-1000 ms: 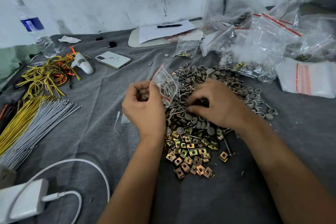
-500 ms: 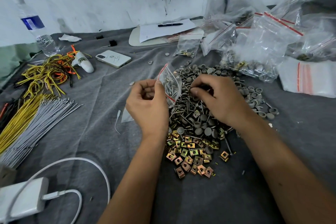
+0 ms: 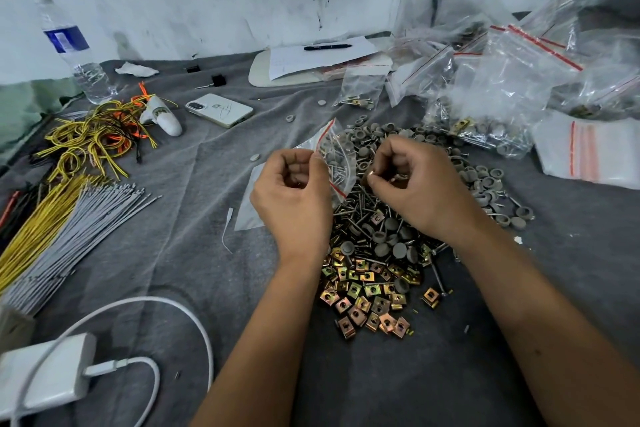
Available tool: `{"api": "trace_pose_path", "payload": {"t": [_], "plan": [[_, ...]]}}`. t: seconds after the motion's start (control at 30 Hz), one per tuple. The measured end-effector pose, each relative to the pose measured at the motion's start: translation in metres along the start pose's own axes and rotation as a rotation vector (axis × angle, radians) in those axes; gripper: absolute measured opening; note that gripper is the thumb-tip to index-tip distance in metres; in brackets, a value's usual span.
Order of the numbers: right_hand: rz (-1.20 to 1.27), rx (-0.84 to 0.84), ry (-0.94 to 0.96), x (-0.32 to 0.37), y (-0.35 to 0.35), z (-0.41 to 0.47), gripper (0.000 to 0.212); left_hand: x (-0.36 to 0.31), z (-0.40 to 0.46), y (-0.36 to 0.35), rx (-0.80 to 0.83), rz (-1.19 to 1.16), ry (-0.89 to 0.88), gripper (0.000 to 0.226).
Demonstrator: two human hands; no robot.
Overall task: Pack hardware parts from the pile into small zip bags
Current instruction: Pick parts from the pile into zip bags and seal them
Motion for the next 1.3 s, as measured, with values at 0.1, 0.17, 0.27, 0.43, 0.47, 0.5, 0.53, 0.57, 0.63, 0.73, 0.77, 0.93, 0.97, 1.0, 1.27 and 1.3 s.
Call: {"api": "trace_pose_path", "payload": {"t": [0.1,0.17,0.27,0.43,0.47,0.5,0.53,0.57,0.63,0.73,0.77,0.93,0.97,1.0,1.27,1.3], "plan": [[0.074,0.043,-0.033,-0.002,-0.002,-0.001,0.020,0.000,-0.001,0.000,0.004,-0.001,-0.006,0.017],[0.143,0.050,-0.042,-0.002,-0.003,-0.001,0.020,0.000,-0.001,0.000,0.014,0.004,-0.015,0.016],[0.144,0.022,-0.008,-0.001,-0.001,0.001,0.016,-0.002,-0.003,-0.002,0.058,0.053,-0.056,0.017],[0.066,0.021,0.035,0.004,-0.002,0.000,0.018,-0.011,-0.009,-0.008,0.208,0.190,-0.275,0.015],[0.063,0.019,0.030,0.004,-0.002,0.000,0.017,-0.012,-0.010,-0.008,0.216,0.197,-0.305,0.016],[0.064,0.012,0.021,0.004,-0.003,0.000,0.014,-0.013,-0.010,-0.008,0.214,0.204,-0.323,0.017],[0.069,0.000,0.015,0.005,-0.003,-0.001,0.011,-0.012,-0.010,-0.008,0.209,0.212,-0.330,0.018],[0.073,-0.013,0.015,0.005,-0.002,-0.001,0.009,-0.011,-0.009,-0.007,0.207,0.221,-0.328,0.019],[0.073,-0.028,0.042,0.008,-0.002,-0.001,0.007,-0.007,-0.007,-0.007,0.226,0.249,-0.330,0.016],[0.035,-0.057,0.090,0.011,-0.003,-0.002,0.012,-0.006,-0.007,-0.009,0.288,0.316,-0.356,0.024],[0.024,-0.065,0.091,0.011,-0.003,-0.002,0.014,-0.006,-0.007,-0.009,0.297,0.338,-0.358,0.026],[-0.043,-0.008,0.090,0.008,-0.006,0.000,0.027,-0.009,-0.006,-0.006,0.300,0.366,-0.320,0.024],[-0.050,-0.007,0.094,0.008,-0.006,0.000,0.029,-0.009,-0.006,-0.006,0.288,0.374,-0.322,0.021],[-0.045,-0.014,0.096,0.008,-0.005,0.000,0.029,-0.010,-0.006,-0.006,0.281,0.384,-0.324,0.018],[-0.015,-0.073,0.114,0.006,-0.003,-0.001,0.030,-0.009,-0.007,-0.009,0.345,0.432,-0.325,0.010],[-0.008,-0.073,0.104,0.005,-0.002,-0.001,0.032,-0.008,-0.006,-0.009,0.352,0.426,-0.314,0.010]]}}
Point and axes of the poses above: each hand's wrist, its own z-axis towards the middle knuckle, its own y-axis out of the back of the hand, x = y × z, the point moved 3 cm from there along z, towards the middle knuckle, and after that the axes turned 5 degrees about z, right-handed, at the moved point
